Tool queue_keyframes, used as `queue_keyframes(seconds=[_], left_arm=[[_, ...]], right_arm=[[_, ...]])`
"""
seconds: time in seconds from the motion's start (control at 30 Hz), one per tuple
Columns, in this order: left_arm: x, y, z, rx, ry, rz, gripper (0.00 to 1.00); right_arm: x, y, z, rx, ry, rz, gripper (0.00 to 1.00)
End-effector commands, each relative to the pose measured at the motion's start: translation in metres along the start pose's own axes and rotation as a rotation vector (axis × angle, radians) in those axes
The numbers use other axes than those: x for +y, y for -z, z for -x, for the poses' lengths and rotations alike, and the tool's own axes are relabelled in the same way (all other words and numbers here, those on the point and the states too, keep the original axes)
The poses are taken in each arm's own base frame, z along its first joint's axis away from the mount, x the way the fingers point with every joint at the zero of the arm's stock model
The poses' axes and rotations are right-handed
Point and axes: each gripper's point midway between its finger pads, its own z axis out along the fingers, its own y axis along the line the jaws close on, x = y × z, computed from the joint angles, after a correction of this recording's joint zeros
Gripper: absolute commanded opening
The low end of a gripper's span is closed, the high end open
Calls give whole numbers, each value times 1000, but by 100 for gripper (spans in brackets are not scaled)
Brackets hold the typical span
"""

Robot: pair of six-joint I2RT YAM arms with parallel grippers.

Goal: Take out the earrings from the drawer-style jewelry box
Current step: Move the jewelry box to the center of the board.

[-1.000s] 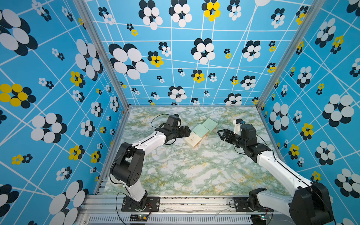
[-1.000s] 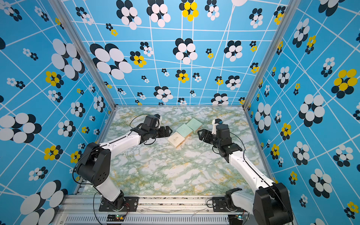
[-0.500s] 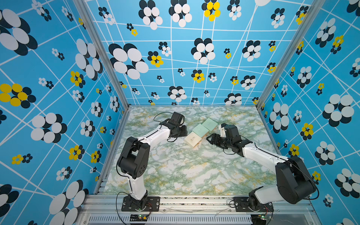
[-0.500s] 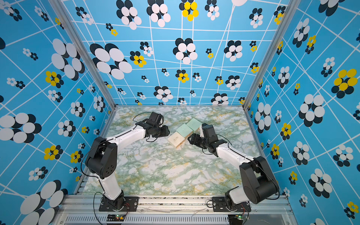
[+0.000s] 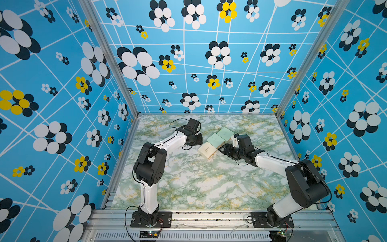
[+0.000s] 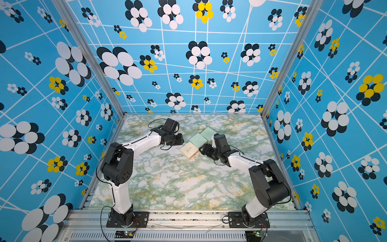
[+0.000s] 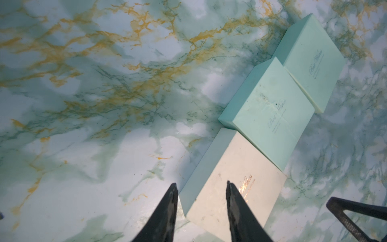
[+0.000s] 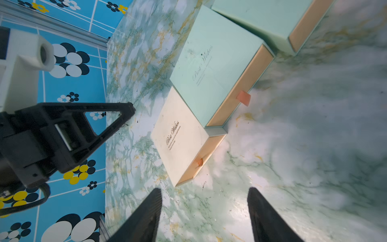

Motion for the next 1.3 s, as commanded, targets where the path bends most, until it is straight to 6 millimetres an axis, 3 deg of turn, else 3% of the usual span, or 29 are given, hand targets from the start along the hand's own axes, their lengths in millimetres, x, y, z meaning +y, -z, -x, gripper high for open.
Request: queue_keyframes(seconds=[0.0,0.17,0.57,1.0,1.27], left_arm=[[-8,-8,6,3,-19,-35,37],[-8,-23,2,28,-10,-45,31],[-12,-39,4,21,-11,-88,30],[-16,-46,-1,55,-21,-109,36],[-13,-46,-11,65,-11,-106,37]], right_arm=[[11,-2,6,-14,1,33,68],[10,-4,4,-9,2,29,67],[8,-12,8,-13,12,22,67],[24,-50,34,1,64,49,66],[20,-59,35,8,57,46,65]])
